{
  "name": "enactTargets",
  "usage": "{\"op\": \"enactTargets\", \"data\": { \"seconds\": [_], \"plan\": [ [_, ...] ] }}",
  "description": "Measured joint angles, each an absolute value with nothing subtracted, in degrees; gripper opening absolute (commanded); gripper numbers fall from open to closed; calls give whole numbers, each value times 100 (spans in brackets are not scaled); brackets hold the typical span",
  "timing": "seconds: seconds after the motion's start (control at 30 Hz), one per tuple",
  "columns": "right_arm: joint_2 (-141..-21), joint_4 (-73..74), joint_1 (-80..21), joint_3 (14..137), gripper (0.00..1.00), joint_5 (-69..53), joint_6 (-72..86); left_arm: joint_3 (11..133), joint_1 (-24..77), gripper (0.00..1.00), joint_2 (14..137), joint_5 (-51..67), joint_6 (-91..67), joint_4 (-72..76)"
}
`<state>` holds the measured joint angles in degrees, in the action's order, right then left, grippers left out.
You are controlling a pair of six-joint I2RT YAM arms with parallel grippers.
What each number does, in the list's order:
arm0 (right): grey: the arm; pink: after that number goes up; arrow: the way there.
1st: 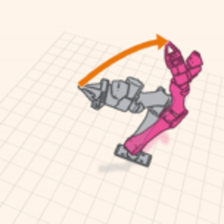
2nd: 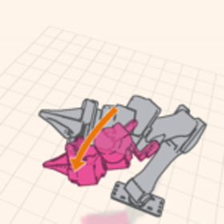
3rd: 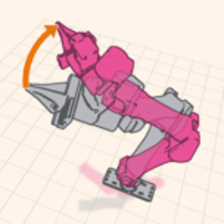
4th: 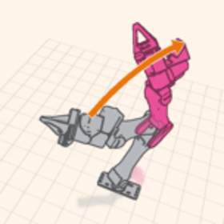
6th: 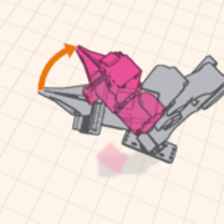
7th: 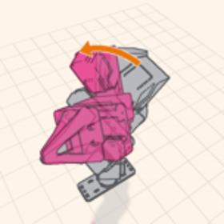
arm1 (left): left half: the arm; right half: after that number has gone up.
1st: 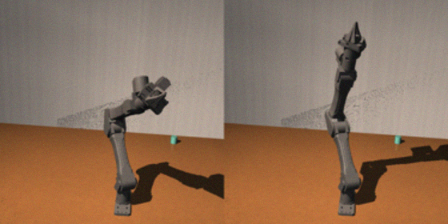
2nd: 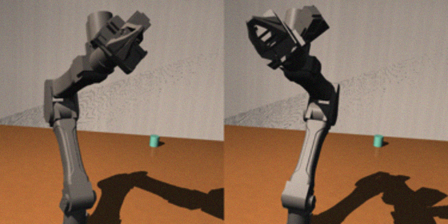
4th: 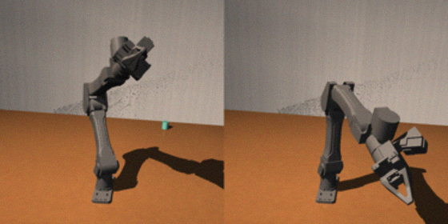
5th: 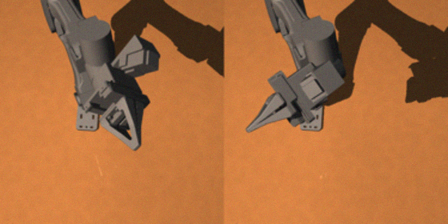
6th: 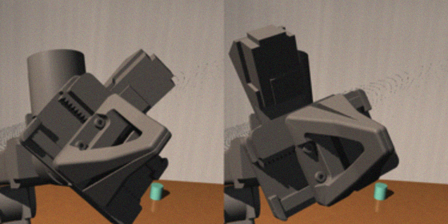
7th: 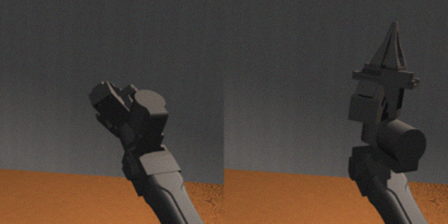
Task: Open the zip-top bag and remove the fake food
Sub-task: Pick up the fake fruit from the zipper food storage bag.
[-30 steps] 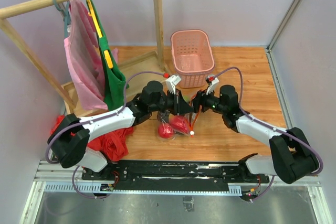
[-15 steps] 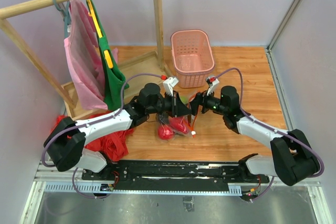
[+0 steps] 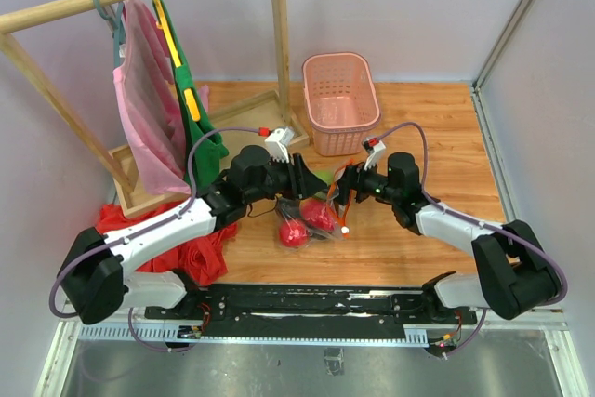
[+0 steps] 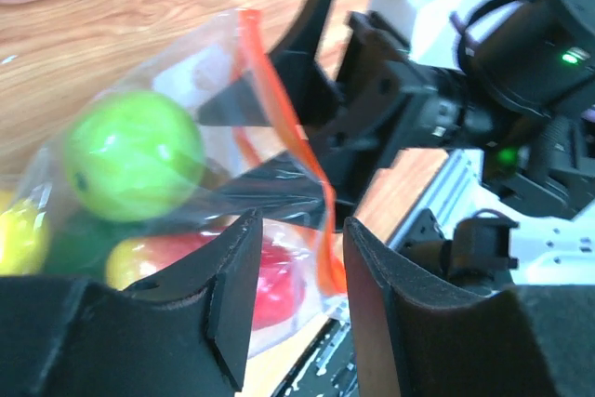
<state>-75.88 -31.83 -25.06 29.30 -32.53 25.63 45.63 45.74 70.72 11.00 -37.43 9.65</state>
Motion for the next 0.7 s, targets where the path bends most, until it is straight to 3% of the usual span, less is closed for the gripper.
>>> {"op": "enactTargets", "data": {
  "seconds": [0.1,0.2,0.4,0.7],
  "plan": [
    [-7609,-3201,-2506,2943,80,-3315,2556,4589,4445,23,7083,805,-3822,609],
    [-7631,-3208,-2506,2952,79,-3354,2543,4617,4303,15,7150,565,-3909,272],
    [-7686,-3199,-2506,3020,79,-3450,2495,4871,3964,12,7452,449,-3975,-80],
    [-7719,-3229,-2506,3059,79,-3555,2392,5360,3837,16,8103,207,-3704,-381]
  ]
}}
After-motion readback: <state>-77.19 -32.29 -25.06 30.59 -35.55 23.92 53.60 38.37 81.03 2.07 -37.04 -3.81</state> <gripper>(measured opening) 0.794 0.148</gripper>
